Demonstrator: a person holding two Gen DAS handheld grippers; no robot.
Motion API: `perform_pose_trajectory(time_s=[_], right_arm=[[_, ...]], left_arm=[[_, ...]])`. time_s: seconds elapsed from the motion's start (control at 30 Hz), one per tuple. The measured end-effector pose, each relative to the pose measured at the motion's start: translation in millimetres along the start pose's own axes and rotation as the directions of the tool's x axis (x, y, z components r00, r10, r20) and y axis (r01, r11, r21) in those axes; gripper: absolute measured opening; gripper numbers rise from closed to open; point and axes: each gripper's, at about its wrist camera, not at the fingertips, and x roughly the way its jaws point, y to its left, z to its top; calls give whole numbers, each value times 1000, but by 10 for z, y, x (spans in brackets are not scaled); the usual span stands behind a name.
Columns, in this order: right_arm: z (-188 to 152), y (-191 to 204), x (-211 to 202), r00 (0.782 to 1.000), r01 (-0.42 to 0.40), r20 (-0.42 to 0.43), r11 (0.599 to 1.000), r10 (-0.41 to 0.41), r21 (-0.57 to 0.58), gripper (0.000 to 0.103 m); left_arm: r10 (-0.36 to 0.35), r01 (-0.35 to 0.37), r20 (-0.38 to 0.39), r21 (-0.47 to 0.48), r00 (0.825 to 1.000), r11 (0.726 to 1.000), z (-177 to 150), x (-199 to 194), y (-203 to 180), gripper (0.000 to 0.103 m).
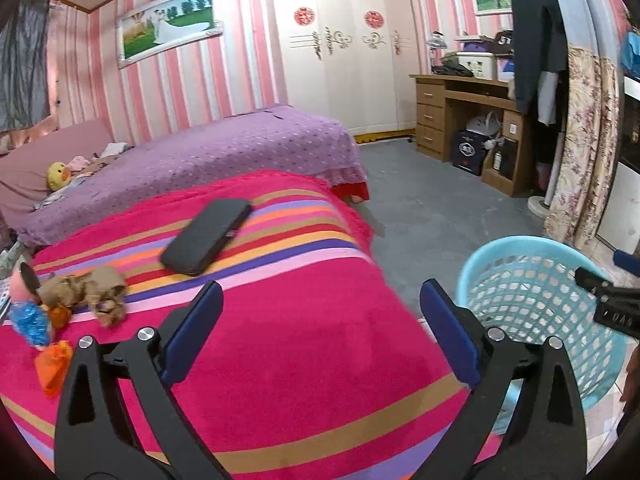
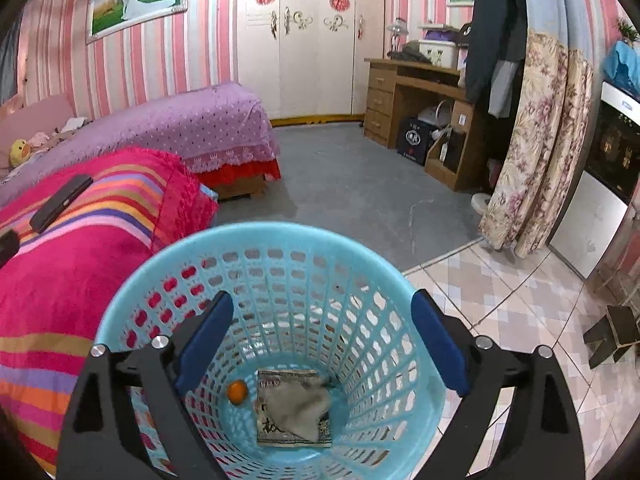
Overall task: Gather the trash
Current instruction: 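Move both open tools back over the bed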
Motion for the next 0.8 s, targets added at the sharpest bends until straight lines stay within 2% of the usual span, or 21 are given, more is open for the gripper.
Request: perform_pose_trajectory(time_s=[0.17, 0.33, 0.57, 0.8], right_arm=[[87, 185, -141, 999, -22, 43, 1000, 21, 12, 95], [136, 575, -274, 994, -73, 77, 997, 75, -25, 95], [133, 1295, -415, 984, -133, 102, 984, 146, -120, 95], [34, 1856, -466, 973, -198, 81, 961, 217, -193, 95]], left_arm=[[47, -47, 5, -7, 999, 999, -58, -134, 393, 97], [116, -115, 22, -17, 993, 993, -136, -314, 823, 97], [199, -200, -14, -79, 980, 977, -322, -435, 1560, 97], [233, -239, -63, -124, 970, 963, -539, -423, 2126, 97]])
